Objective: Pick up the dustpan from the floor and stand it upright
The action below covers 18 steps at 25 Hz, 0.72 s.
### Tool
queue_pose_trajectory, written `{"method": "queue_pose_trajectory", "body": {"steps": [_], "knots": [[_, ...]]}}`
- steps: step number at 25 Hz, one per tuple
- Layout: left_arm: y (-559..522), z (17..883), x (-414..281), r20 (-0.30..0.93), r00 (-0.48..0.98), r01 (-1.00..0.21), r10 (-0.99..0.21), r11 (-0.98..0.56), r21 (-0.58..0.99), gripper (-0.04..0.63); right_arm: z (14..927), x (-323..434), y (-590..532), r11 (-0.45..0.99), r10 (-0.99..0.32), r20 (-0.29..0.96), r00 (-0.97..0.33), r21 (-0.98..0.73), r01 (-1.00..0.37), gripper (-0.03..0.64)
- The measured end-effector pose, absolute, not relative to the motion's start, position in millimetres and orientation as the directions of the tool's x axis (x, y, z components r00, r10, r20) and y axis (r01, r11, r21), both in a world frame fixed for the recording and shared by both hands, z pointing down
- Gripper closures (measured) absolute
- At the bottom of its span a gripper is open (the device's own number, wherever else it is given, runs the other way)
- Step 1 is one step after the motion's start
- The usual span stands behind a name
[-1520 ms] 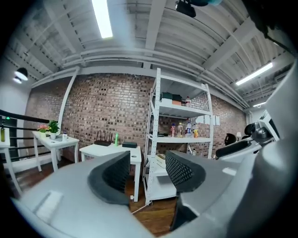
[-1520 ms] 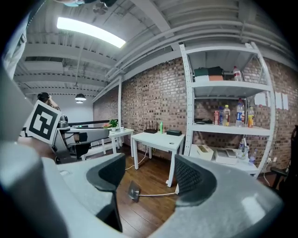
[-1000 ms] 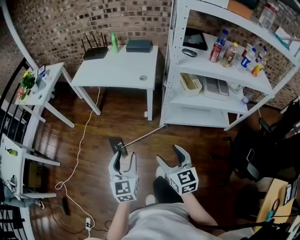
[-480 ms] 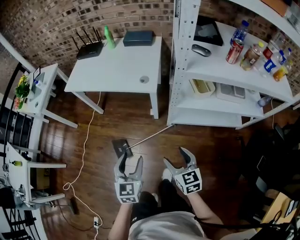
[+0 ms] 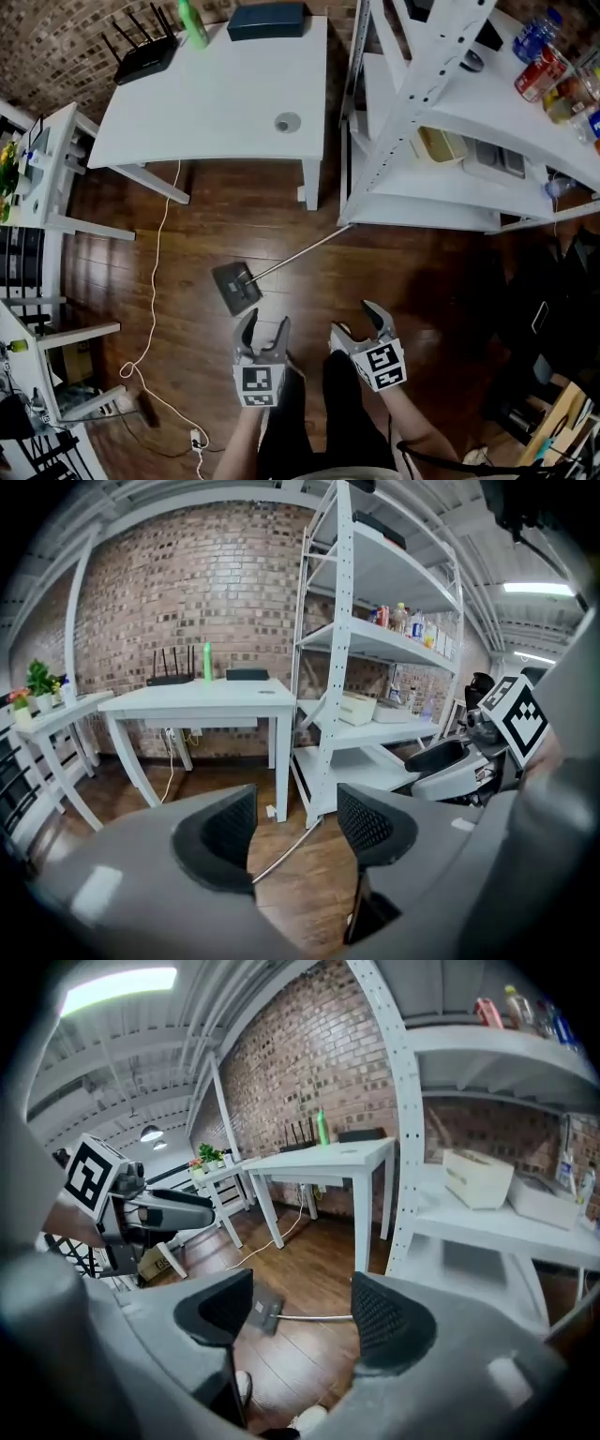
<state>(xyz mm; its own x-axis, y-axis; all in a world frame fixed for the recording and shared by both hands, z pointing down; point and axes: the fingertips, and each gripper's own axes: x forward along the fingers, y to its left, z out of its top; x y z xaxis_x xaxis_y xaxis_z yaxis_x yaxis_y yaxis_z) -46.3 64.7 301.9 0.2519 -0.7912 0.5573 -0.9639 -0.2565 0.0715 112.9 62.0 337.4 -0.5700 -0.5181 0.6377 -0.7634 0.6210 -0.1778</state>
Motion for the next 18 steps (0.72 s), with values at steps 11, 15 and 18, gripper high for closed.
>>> {"method": "queue_pose_trajectory", "body": {"steps": [11, 15, 18], "knots": [[46.7, 534.3, -85.5, 0.630, 0.301, -0.943, -0.715, -0.320, 0.088, 0.316, 587.6, 91.1, 35.8, 0.465, -0.486, 0.661, -0.572, -0.360, -0.809, 0.301], [38.8, 604.4, -89.9, 0.620, 0.327, -0.935, -0.714, -0.339, 0.102, 0.316, 684.0, 88.1, 17.4, 0.404, -0.503, 0.631, -0.591, -0.433, -0.806, 0.301], [28.9, 655.9, -97.3, 0.619, 0.330, -0.928, -0.713, -0.364, 0.075, 0.316, 754.5, 83.2, 1.2, 0.367, -0.510, 0.611, -0.606, -0.483, -0.795, 0.301]]}}
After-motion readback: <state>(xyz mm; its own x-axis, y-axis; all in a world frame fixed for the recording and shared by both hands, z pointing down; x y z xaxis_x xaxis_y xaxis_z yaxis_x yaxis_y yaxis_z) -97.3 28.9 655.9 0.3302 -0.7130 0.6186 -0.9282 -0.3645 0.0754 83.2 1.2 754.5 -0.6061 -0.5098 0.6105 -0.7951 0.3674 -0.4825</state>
